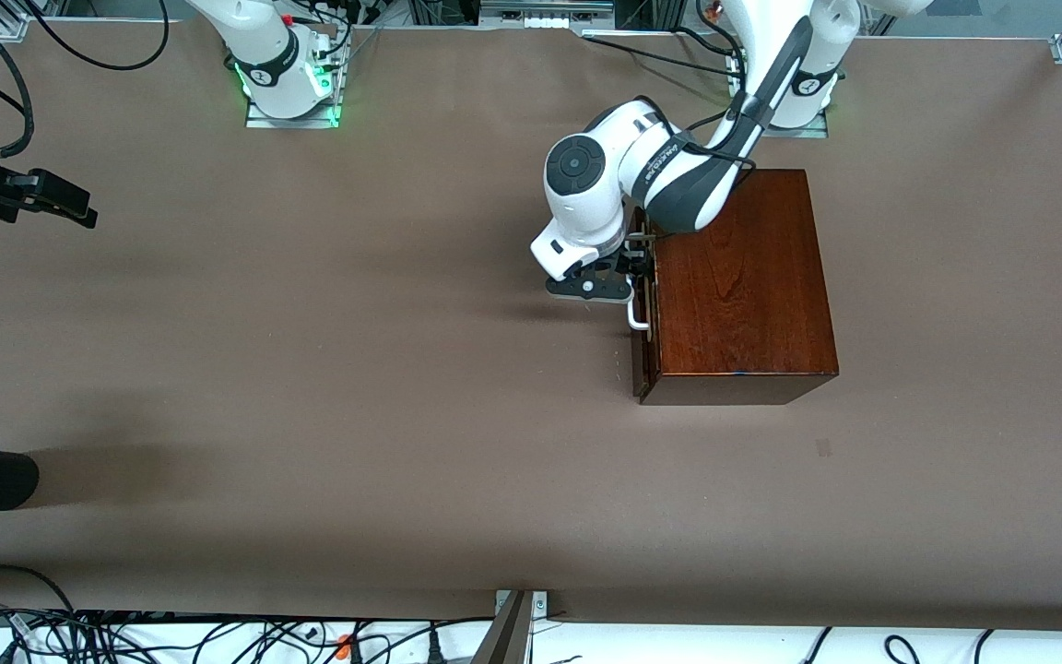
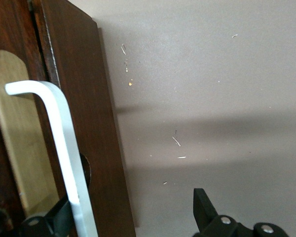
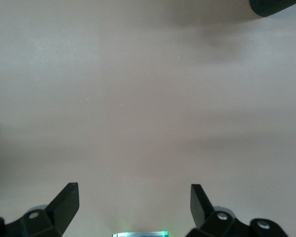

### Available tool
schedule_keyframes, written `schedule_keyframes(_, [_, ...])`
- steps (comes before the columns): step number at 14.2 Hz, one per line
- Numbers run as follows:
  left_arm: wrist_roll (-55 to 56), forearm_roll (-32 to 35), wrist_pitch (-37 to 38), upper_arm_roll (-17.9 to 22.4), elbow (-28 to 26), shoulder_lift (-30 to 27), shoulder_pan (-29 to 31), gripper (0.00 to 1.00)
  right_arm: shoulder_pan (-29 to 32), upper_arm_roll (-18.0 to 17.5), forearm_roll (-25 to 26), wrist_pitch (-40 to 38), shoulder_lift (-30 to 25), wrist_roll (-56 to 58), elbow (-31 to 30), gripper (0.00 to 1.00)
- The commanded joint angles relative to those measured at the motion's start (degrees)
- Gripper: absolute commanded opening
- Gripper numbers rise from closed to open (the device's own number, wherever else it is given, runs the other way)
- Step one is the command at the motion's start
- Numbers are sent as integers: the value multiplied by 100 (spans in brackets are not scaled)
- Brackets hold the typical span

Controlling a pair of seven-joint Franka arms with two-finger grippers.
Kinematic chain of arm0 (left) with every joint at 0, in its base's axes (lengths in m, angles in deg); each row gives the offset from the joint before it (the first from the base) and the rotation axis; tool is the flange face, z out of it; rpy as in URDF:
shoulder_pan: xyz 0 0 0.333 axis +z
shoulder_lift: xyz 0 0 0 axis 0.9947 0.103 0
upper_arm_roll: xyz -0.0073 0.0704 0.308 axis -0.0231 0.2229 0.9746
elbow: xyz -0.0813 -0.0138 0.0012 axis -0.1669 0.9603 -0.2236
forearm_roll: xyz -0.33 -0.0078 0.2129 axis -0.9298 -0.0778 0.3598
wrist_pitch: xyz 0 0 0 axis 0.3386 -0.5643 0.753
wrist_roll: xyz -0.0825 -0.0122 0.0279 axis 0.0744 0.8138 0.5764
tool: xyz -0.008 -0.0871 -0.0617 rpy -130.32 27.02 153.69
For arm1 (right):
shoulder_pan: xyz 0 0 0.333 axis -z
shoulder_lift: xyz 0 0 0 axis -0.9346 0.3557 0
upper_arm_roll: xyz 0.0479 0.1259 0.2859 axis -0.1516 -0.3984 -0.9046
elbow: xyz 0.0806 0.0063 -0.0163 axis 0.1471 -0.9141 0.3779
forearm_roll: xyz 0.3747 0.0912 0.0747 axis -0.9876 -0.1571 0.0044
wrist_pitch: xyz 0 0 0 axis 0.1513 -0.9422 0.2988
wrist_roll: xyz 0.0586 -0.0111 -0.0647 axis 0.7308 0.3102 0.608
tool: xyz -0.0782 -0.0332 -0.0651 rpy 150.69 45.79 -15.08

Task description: Open drawer, take yellow block, close drawer

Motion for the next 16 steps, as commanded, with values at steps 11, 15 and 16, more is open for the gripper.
schedule_keyframes(11, [351,2,-643,1,367,302,-396,100,80,-36,-7,-75,-39,132,28,100])
schedule_keyframes(15, [782,2,-643,1,911,741,-616,100,80,-27,-7,-75,-48,123,28,100])
schedule_keyframes(16, [861,2,-652,1,1017,838,-651,100,80,-27,-7,-84,-48,114,28,100])
